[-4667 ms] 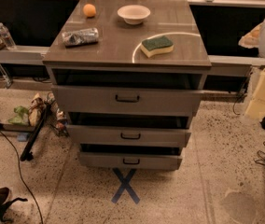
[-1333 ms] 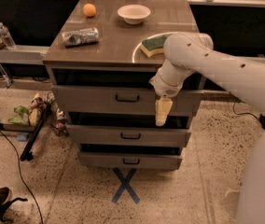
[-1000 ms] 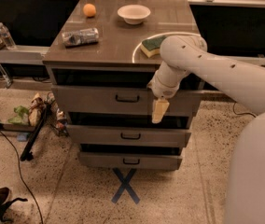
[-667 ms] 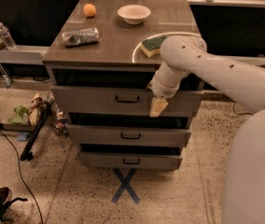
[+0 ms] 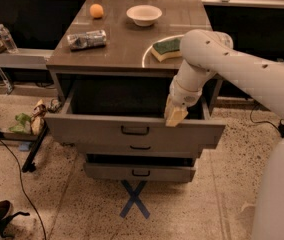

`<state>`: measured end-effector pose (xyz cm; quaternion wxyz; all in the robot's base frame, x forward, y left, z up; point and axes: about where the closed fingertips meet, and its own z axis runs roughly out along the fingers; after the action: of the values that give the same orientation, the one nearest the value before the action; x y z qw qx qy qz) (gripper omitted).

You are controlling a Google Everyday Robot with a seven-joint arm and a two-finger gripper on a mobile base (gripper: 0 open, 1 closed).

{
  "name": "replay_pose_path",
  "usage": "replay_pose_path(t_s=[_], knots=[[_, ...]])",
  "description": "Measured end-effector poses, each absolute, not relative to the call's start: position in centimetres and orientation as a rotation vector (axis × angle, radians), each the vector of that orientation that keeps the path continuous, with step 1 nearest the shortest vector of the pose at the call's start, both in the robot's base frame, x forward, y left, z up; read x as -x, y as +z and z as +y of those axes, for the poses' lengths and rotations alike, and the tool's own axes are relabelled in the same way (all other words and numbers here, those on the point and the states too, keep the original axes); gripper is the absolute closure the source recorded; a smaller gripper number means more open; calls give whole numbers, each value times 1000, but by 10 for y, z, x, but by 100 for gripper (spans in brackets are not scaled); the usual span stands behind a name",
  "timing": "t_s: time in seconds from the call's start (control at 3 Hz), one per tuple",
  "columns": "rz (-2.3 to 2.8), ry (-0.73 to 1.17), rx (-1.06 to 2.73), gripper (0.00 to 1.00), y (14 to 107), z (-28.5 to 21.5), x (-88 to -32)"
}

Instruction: Open top drawer

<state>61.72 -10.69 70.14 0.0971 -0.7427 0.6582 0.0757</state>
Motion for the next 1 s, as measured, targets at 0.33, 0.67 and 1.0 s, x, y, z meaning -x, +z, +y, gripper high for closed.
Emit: replay_pose_path(t_s=[0.33, 0.67, 1.0], knots=[[1955, 233, 2202, 96, 704, -110, -611], [1955, 233, 2202, 73, 704, -110, -610], [1966, 159, 2184, 42, 740, -127, -603]])
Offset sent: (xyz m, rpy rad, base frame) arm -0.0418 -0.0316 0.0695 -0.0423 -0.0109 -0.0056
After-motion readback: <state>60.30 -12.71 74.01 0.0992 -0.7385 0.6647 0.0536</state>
